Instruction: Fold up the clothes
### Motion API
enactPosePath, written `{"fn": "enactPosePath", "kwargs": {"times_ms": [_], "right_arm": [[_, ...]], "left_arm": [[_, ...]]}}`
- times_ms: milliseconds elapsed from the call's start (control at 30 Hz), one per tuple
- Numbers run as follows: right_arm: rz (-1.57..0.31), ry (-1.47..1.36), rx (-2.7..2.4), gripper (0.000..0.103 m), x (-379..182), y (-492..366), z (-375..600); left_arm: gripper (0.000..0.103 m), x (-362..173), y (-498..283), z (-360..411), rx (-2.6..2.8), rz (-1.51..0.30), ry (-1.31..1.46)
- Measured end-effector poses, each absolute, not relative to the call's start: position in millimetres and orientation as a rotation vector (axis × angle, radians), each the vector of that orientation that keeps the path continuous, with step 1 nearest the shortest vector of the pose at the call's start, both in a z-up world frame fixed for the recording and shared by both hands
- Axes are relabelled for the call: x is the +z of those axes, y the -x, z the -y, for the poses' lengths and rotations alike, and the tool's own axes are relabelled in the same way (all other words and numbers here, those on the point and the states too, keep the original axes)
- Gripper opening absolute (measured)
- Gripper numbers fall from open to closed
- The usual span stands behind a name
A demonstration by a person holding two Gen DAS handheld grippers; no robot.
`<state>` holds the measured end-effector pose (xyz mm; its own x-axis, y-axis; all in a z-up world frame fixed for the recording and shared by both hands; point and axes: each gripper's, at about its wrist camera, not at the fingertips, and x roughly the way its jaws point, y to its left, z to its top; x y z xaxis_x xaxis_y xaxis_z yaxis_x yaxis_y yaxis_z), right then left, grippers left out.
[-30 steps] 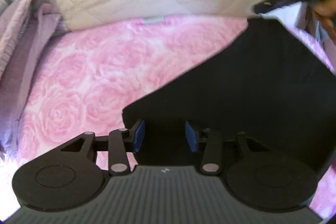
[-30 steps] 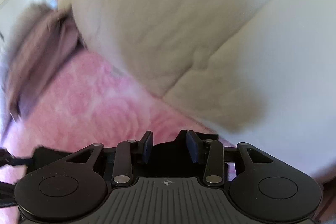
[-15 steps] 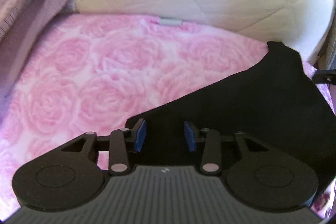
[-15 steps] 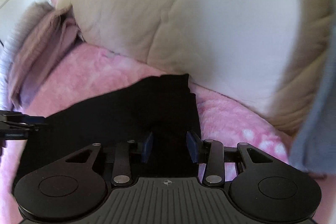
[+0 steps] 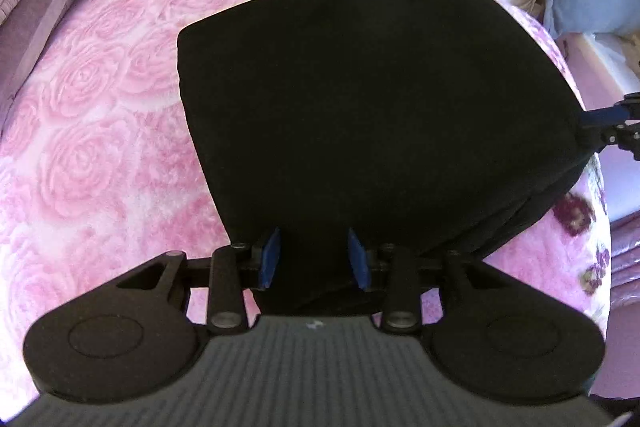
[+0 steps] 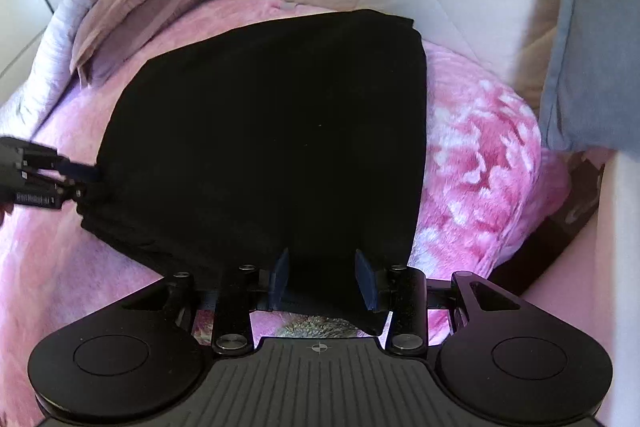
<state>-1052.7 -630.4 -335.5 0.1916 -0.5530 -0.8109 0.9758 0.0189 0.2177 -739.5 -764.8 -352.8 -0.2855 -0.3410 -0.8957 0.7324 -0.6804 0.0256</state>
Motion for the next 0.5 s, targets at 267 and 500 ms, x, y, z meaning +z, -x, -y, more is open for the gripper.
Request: {"fn": "enactPosePath", "kwargs": {"times_ms": [267,500], "right_arm": [[-0.702,-0.923,-1.435,0.053,-310,1028,593],[-0.619,-0.883,-1.558,0.076,-243,970,487]], "left_arm": [[0.047,-320,722,724,-1.841,-0.641,-1.182],[0.076,-266,671,611,-1.83,-0.741,-0.986]]}}
